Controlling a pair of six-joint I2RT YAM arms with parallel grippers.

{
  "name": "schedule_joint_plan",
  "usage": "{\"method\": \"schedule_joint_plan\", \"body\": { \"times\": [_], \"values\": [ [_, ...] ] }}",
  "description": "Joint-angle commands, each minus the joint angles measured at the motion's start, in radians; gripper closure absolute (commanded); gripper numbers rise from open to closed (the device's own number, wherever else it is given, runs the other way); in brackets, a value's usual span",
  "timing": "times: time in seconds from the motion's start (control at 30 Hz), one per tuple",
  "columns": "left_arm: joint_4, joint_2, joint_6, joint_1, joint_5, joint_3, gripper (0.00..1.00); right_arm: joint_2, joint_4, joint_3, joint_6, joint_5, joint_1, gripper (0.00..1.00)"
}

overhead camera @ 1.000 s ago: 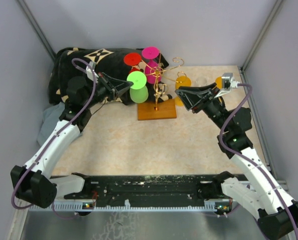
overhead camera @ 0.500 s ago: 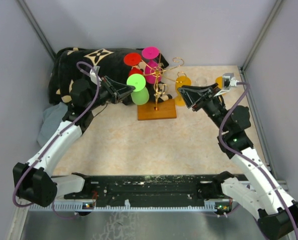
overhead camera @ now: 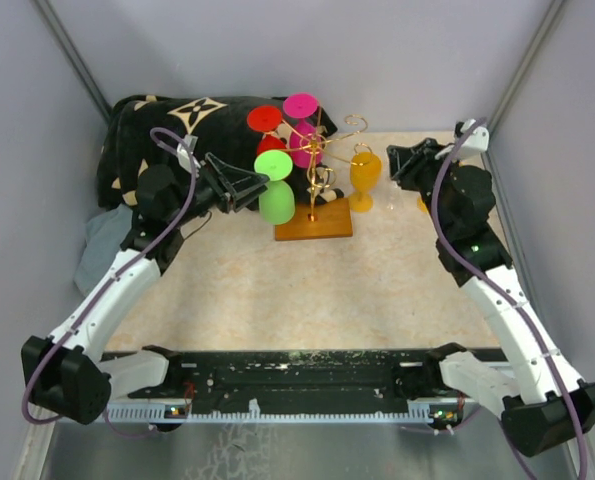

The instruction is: Place the wine glass upside down on the wine glass rack

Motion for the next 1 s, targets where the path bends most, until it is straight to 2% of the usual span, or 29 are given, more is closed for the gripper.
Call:
{"method": "schedule_joint_plan", "body": {
  "times": [0.0, 0.23, 0.4, 0.97],
  "values": [
    [-0.012, -0.056, 0.061, -0.005, 0.008, 0.019, 0.49, 0.076, -0.096, 0.125, -0.053, 0.083, -0.026, 0.65],
    [-0.083, -0.113, 0.120, -0.004, -0.004, 0.023, 0.47, 0.222, -0.193, 0.226, -0.030, 0.085, -0.055, 0.65],
    [-0.110, -0.163, 0.142, -0.004, -0.013, 0.008, 0.47, 0.342, -0.264, 0.284, 0.021, -0.008, -0.119, 0.66],
    [-0.184, -0.265, 0.215, -0.004, -0.049, 0.004, 0.47, 0.534, -0.253, 0.278, -0.003, -0.127, -0.119, 0.69]
  ]
}}
